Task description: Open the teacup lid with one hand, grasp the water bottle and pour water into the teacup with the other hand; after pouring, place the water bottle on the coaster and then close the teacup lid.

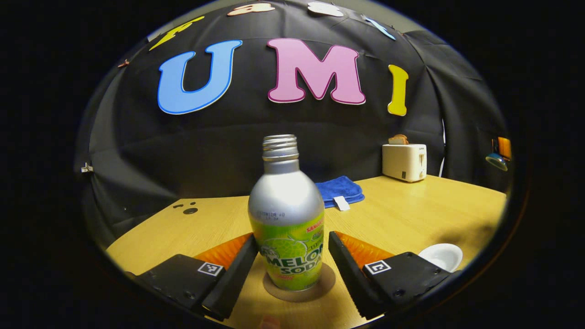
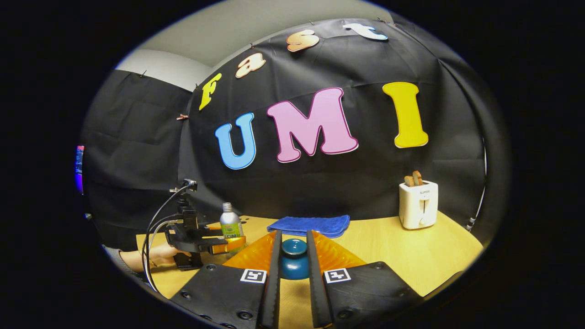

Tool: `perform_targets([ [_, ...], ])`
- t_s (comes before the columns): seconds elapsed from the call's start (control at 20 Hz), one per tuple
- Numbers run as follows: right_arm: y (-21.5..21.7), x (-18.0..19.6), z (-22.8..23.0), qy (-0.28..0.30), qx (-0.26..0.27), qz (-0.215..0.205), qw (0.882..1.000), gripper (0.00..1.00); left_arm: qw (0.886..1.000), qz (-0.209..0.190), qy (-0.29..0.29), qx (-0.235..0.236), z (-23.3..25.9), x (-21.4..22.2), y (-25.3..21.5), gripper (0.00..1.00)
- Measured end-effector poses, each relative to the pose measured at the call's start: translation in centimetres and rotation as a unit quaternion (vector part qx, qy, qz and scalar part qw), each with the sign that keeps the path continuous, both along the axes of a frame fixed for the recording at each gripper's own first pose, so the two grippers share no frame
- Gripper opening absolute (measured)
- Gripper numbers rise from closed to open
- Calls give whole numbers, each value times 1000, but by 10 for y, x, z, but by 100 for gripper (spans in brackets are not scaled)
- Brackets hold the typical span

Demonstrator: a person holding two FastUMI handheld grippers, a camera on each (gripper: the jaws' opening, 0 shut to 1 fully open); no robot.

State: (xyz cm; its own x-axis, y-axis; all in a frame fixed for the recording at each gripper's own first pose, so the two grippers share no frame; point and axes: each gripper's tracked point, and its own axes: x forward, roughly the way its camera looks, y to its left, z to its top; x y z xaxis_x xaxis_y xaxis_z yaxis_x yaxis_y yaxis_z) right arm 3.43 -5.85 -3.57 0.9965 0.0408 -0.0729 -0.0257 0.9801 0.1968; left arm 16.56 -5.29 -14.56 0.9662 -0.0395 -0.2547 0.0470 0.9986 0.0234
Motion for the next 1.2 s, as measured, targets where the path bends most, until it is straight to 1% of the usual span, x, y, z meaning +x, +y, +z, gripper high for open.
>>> perform_targets([
  [0.15, 22, 7, -13, 12, 9, 23, 1000, 31, 1000, -9, 0, -10, 1, -25, -5, 96],
  [0.25, 42, 16, -24, 23, 10, 40, 999, 31, 1000, -11, -21, -10, 11, -43, -6, 97],
  [0.3, 52, 19, -30, 29, 12, 48, 998, 27, 999, -11, -30, -11, 17, -51, -7, 96],
  [0.35, 63, 24, -37, 37, 14, 56, 998, 27, 999, -11, -38, -13, 22, -60, -6, 96],
  [0.4, 73, 28, -43, 46, 13, 64, 997, 31, 999, -6, -46, -15, 28, -70, -3, 96],
  [0.45, 81, 33, -50, 54, 8, 69, 996, 27, 998, 2, -58, -15, 37, -79, 1, 96],
  [0.5, 89, 37, -55, 62, -1, 74, 995, 31, 997, 11, -72, -14, 46, -89, 7, 96],
  [0.6, 102, 44, -66, 76, -17, 81, 994, 31, 995, 21, -97, -8, 64, -106, 17, 96],
  [0.75, 113, 56, -79, 94, -38, 82, 991, 31, 994, 27, -109, 3, 75, -125, 32, 96],
  [0.9, 122, 63, -96, 116, -58, 80, 988, 31, 994, 30, -99, -19, 72, -125, 39, 96],
  [0.95, 123, 64, -101, 123, -63, 80, 987, 31, 994, 23, -101, -26, 72, -126, 37, 96],
  [1.0, 124, 64, -106, 130, -69, 78, 986, 27, 994, 20, -100, -27, 71, -127, 37, 96],
  [1.05, 124, 65, -109, 134, -74, 75, 985, 31, 995, 23, -98, -24, 70, -126, 40, 96],
  [1.2, 122, 70, -113, 137, -75, 68, 985, 31, 994, 20, -105, -27, 78, -127, 41, 96],
])
